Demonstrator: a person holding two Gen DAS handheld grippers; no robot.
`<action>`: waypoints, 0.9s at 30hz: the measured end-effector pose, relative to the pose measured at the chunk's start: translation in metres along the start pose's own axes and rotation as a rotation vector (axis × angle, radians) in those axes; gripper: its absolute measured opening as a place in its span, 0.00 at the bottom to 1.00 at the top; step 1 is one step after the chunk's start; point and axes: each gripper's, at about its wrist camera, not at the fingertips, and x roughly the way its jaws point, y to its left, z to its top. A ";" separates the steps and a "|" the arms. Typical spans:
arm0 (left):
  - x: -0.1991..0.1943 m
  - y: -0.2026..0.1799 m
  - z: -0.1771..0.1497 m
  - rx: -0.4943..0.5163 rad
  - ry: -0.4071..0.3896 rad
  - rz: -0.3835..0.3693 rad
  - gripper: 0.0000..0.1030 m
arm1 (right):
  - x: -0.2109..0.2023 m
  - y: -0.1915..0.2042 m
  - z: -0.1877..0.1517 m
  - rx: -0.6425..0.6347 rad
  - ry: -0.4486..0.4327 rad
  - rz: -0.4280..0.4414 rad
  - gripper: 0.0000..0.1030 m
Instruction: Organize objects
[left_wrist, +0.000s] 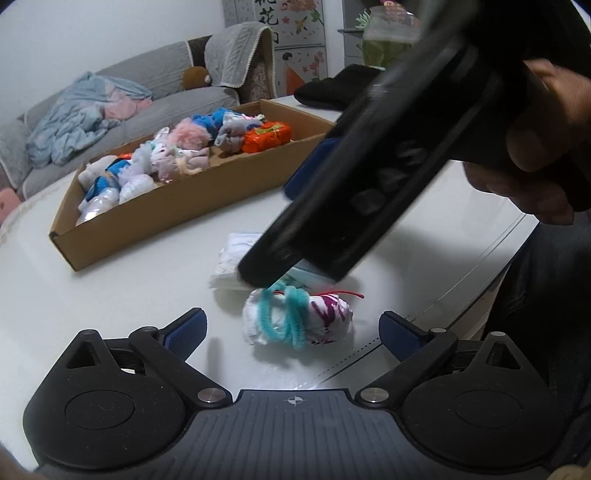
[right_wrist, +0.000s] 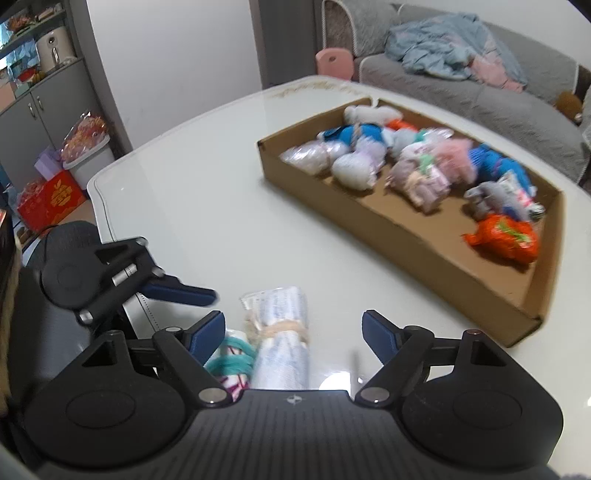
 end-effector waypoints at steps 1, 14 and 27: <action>0.001 0.001 0.000 -0.008 -0.009 -0.005 0.97 | 0.004 0.000 0.001 0.004 0.010 0.003 0.72; 0.003 0.010 0.003 -0.063 -0.024 -0.086 0.67 | 0.019 -0.009 -0.003 0.063 0.089 0.035 0.33; -0.004 0.023 0.012 -0.034 0.000 -0.015 0.56 | -0.008 -0.039 -0.016 0.118 0.031 0.003 0.32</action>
